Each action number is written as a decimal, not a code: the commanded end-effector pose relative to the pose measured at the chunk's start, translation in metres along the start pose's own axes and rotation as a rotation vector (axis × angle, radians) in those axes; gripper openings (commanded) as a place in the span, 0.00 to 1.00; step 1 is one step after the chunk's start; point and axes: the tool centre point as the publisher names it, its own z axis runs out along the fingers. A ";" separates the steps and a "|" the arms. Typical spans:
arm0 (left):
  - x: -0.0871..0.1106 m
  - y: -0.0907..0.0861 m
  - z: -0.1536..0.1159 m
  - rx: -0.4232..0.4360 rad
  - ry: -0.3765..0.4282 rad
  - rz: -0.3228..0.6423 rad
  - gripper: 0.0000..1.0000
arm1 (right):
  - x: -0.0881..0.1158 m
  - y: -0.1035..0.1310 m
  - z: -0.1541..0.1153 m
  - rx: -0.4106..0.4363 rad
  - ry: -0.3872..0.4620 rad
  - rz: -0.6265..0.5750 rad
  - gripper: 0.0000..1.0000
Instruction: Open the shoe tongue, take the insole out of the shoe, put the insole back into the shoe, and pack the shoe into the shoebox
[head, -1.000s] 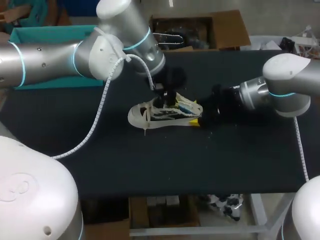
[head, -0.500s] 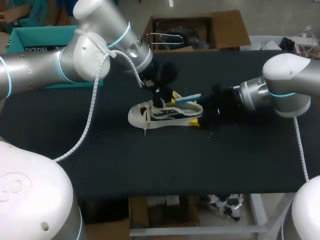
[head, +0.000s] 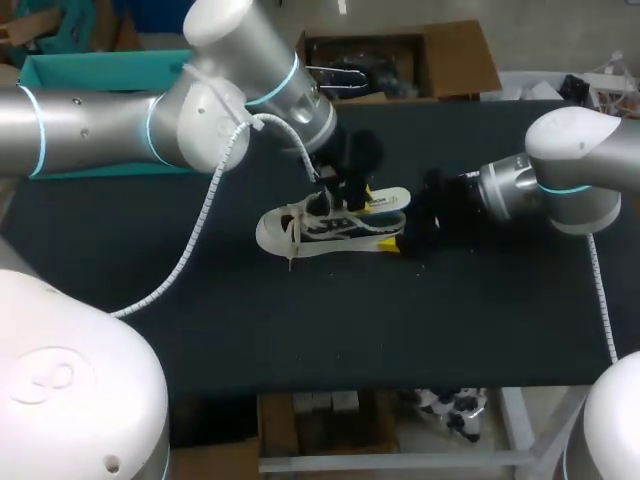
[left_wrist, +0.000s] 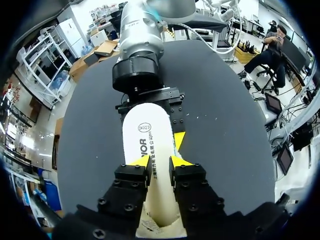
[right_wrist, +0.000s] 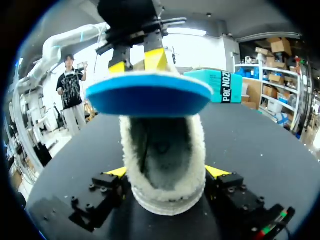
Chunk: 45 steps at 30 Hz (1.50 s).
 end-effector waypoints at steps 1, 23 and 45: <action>0.015 -0.009 0.000 -0.044 -0.074 -0.009 0.25 | -0.002 -0.004 0.002 -0.002 0.000 0.000 0.00; 0.027 -0.020 0.011 -0.162 -0.292 -0.018 0.40 | -0.002 -0.004 0.002 -0.002 0.000 0.000 0.00; 0.000 -0.004 0.016 -0.220 -0.430 -0.060 0.24 | -0.002 -0.004 0.002 -0.002 0.000 0.000 0.00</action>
